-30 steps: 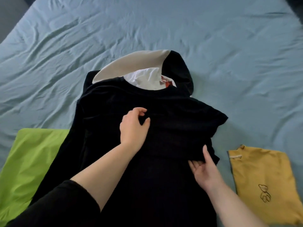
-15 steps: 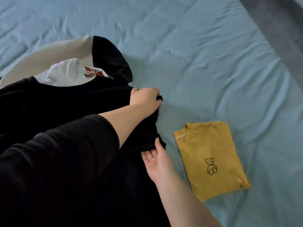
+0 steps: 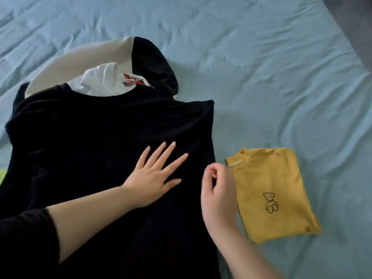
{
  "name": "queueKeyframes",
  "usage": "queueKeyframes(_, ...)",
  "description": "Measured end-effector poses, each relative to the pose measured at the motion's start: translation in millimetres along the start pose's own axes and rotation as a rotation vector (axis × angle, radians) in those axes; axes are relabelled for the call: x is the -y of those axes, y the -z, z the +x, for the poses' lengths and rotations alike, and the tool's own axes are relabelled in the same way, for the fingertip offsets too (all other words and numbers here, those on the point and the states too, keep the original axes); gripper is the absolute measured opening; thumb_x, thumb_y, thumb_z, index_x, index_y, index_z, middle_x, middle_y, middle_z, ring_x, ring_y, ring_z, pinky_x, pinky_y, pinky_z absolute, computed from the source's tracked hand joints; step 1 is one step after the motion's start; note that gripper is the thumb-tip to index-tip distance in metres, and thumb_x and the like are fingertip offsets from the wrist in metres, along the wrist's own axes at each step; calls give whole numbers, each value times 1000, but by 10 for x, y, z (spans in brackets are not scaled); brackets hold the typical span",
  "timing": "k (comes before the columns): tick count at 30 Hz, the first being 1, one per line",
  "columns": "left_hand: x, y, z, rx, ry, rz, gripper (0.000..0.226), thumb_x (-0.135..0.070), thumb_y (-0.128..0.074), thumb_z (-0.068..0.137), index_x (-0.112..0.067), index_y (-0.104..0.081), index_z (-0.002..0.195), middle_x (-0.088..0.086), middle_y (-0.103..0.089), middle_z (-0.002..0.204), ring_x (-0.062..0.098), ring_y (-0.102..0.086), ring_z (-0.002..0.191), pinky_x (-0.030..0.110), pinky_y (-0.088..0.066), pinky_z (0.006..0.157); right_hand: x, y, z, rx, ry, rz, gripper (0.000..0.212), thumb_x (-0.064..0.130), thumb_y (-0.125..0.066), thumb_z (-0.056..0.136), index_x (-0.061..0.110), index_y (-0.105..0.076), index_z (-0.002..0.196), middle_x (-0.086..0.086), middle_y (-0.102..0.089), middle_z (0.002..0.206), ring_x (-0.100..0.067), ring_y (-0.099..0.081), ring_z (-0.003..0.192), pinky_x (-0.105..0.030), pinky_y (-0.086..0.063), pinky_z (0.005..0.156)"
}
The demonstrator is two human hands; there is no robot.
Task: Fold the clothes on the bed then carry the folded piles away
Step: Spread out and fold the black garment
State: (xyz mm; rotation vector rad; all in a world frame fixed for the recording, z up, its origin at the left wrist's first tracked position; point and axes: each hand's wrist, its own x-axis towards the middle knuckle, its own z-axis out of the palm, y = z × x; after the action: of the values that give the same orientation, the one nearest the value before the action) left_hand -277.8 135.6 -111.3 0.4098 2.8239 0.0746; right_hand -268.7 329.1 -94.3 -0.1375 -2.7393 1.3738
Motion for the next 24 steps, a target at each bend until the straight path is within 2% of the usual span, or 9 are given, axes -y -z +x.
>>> queueKeyframes(1,195,-89,-67,79,79,53,68,-72,-8,90,-46,24,144,-2,21,159,20,25,144,49,12,115,18,-122,-46,149,203,-131,31,39,-37,99,28,-50,125,8,-56,125,-4,-49,119,-25,-40,100)
queueKeyframes(3,602,-168,-103,193,318,94,72,-77,2,82,-45,35,138,-4,30,155,19,33,139,52,19,111,-59,-348,-58,475,393,-453,59,52,-23,99,31,-11,153,2,-11,161,-16,-5,149,-38,-5,121)
queueKeyframes(4,764,-207,-134,209,412,89,75,-78,5,79,-43,36,138,-5,33,154,17,35,138,52,21,110,-151,-423,-37,608,405,-617,66,59,-14,97,33,10,153,2,12,162,-15,16,148,-40,9,119)
queueKeyframes(6,894,-332,-316,206,490,50,78,-78,11,77,-37,38,138,-5,36,152,15,37,137,49,24,109,-363,-476,-14,751,371,-845,70,67,-2,92,32,29,144,4,34,154,-14,32,141,-41,19,116)
queueKeyframes(9,811,-495,-916,235,491,-39,75,-76,10,80,-37,40,137,-4,38,150,15,39,136,48,25,109,-359,-504,-54,783,287,-963,71,68,3,89,30,34,141,2,38,151,-16,32,142,-43,19,116)
queueKeyframes(12,752,-491,-1549,280,469,-170,73,-74,-4,86,-42,35,139,-5,34,153,14,38,136,50,24,108,-8,-542,-208,817,99,-1052,73,62,-7,95,23,27,147,-3,31,156,-21,23,146,-47,8,120)
queueKeyframes(15,760,-401,-2179,156,518,-227,67,-67,-13,91,-47,26,142,-5,19,159,13,30,140,44,23,110,490,-647,-551,864,117,-1040,70,56,-16,99,23,19,150,-4,23,159,-20,15,148,-46,1,121)
queueKeyframes(19,899,-308,-2960,-18,852,-315,66,-62,-14,93,-45,25,143,-4,12,161,13,23,144,42,12,115,1169,-975,-1184,1058,242,-897,64,51,-23,101,33,12,152,4,21,160,-15,15,148,-43,2,122)
queueKeyframes(24,1223,-409,-3488,29,1273,-623,70,-57,-25,96,-32,10,151,0,7,161,17,3,148,52,-11,117,1590,-1541,-1906,1384,180,-708,68,56,-38,96,50,7,148,7,23,159,-22,18,147,-59,-5,116)
